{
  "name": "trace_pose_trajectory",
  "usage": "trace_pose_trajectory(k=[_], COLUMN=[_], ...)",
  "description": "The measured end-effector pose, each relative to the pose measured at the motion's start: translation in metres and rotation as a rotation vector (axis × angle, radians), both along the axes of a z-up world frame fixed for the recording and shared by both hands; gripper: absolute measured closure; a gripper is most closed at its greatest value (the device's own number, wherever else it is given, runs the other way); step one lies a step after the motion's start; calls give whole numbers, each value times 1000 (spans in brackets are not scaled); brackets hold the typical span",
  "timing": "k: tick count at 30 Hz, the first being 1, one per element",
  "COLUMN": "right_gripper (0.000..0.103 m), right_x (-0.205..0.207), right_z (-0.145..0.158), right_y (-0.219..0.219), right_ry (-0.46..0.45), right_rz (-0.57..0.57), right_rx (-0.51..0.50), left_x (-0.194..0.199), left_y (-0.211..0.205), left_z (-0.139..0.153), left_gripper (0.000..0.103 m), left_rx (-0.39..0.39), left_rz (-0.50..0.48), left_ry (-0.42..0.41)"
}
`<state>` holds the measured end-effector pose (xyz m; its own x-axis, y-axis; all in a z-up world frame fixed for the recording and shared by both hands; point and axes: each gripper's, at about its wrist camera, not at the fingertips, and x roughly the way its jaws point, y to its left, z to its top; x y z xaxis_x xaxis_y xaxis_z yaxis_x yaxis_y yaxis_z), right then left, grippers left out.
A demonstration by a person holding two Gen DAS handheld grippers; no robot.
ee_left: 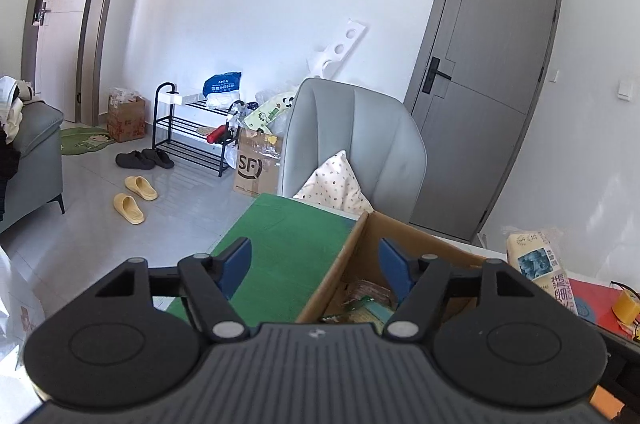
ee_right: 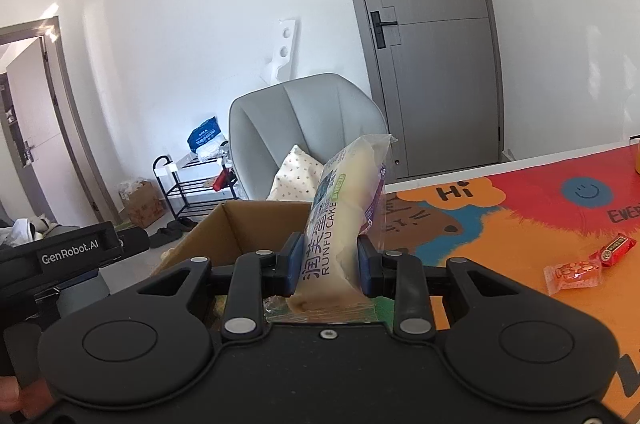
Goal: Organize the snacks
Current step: 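Carry the cake and bread packet over the box with both tools, then open both tools to drop the cake and bread packet into the box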
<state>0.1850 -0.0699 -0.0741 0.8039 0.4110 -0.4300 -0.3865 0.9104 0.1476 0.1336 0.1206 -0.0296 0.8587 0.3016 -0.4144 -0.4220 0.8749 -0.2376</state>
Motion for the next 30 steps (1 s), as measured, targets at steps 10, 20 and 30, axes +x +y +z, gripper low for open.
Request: trace_pose_trajectory(k=[10, 20, 30], right_gripper=[54, 51, 45], right_x=[-3, -11, -25], right_z=[2, 3, 5], right_y=[19, -16, -45], right_ry=[2, 25, 28], right_rz=[52, -42, -92], right_rx=[-13, 21, 31], left_x=[-7, -13, -16], left_y=[10, -1, -24], left_z=[0, 2, 4], left_gripper=[24, 21, 10], left_rx=[-3, 3, 31], left_rz=[37, 22, -11], left_ry=[22, 17, 38])
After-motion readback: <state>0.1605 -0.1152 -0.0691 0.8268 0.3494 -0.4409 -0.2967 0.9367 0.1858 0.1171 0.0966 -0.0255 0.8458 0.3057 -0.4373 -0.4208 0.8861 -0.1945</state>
